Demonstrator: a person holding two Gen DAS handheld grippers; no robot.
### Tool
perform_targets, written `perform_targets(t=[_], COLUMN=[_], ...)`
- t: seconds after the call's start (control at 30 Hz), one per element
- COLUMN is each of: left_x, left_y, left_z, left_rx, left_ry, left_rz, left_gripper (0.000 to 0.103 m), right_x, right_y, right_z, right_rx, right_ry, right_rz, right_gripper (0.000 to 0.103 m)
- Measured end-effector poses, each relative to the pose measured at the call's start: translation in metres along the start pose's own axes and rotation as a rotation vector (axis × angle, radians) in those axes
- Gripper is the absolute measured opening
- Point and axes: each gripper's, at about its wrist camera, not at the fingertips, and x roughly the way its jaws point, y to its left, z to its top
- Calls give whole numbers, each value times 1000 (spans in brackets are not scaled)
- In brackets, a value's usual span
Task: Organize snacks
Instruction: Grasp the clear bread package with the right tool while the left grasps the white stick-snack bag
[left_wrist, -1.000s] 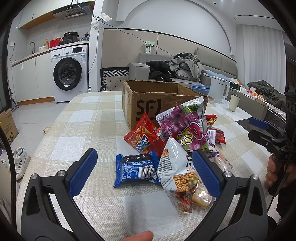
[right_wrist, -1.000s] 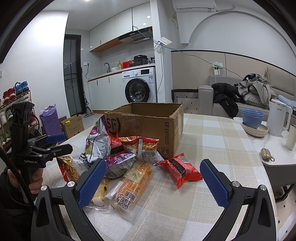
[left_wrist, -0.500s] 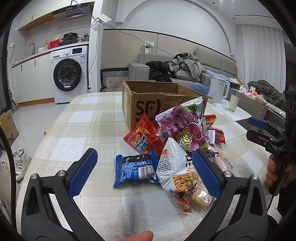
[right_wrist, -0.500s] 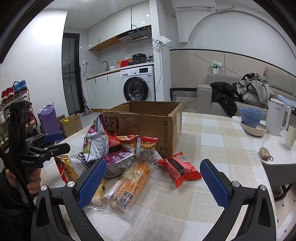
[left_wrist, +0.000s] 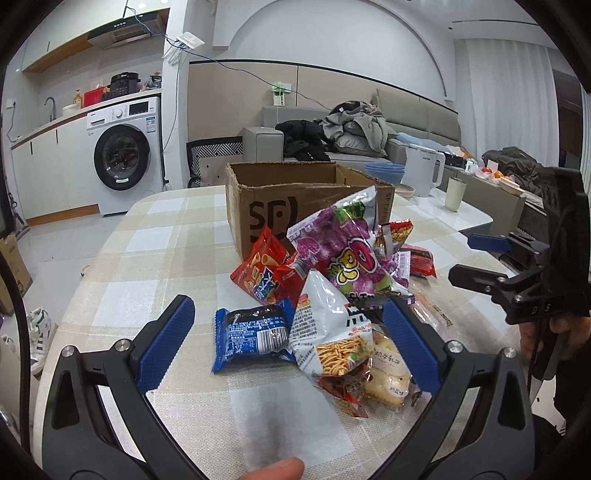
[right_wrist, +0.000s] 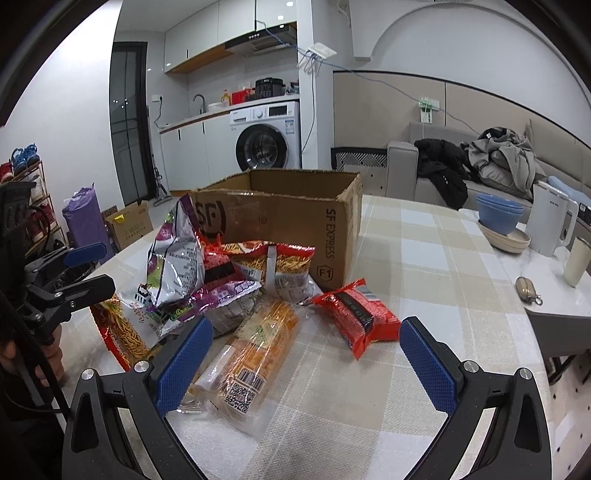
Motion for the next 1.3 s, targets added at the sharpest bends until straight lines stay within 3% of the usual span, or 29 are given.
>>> perform_targets(t=[0.37, 0.63, 0.83, 1.07, 1.27, 1.3], left_x=[14, 20, 20, 23, 27, 28], left_y=[-9, -12, -20, -16, -15, -15], left_z=[-3, -4, -6, -5, -6, -6], left_rx=[46, 69, 102, 77, 80, 81], left_ry=[68, 95, 95, 117, 126, 131], left_rz=[-16, -68, -76, -78, -92, -96], left_gripper=[102, 89, 87, 81, 72, 67], right_x=[34, 56, 70, 73, 82, 82], right_y=[20, 29, 30, 15, 20, 20], right_z=[0, -2, -6, -7, -8, -8], right_rx=[8, -7, -13, 22, -11, -9], right_ry=[133, 220, 282, 296, 330, 331], right_rz=[45, 33, 11, -25, -18, -13], right_gripper=[100, 88, 84, 78, 60, 54])
